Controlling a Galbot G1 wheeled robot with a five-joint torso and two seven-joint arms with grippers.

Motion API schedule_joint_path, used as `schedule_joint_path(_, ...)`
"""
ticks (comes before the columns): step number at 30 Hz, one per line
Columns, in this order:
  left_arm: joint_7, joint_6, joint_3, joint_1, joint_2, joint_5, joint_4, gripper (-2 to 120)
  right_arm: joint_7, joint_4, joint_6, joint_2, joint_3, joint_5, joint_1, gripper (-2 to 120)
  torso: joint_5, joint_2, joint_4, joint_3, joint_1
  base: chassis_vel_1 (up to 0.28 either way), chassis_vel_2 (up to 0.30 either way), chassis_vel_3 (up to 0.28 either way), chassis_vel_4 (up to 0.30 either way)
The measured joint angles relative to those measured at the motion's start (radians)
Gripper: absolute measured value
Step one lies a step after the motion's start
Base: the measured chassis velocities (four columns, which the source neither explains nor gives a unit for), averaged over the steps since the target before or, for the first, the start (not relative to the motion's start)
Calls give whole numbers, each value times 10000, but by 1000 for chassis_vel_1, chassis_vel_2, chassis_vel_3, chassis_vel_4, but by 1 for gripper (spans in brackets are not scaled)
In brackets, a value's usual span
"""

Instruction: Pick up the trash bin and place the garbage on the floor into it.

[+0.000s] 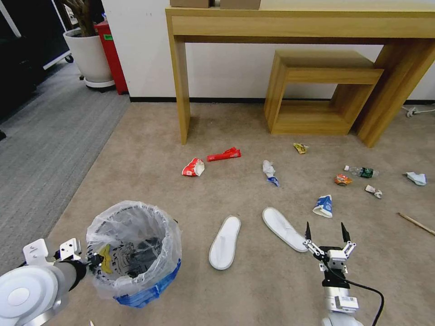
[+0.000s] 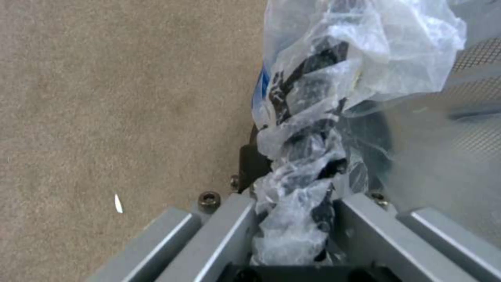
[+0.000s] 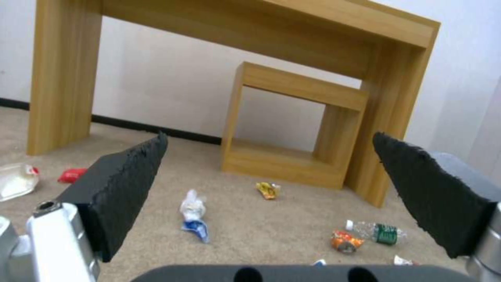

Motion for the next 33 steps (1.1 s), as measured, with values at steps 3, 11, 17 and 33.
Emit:
schedule_joint_path(3,0,-6,28,-11,-41,-2,0,0,-13,118,-130,-30,-11,27,22,100,0,0,0,0,0,0,0,0,0)
schedule_joint_path(11,5,-19,26,-9,-108,-13,-11,0,-202,-63,-24,109,-76,-269,9,100,0,0,0,0,-1,0,0,0,0)
schedule_joint_path(17,9,-37,9,-9,-132,-55,-76,0,-223,-92,-2,121,-109,-309,14,100,0,0,0,0,-2,0,0,0,0)
schedule_joint_path(33,24,-45,22,26,-162,-36,-165,0,-227,-103,24,56,-124,-214,33,100,0,0,0,-1,-2,-41,44,40,-44)
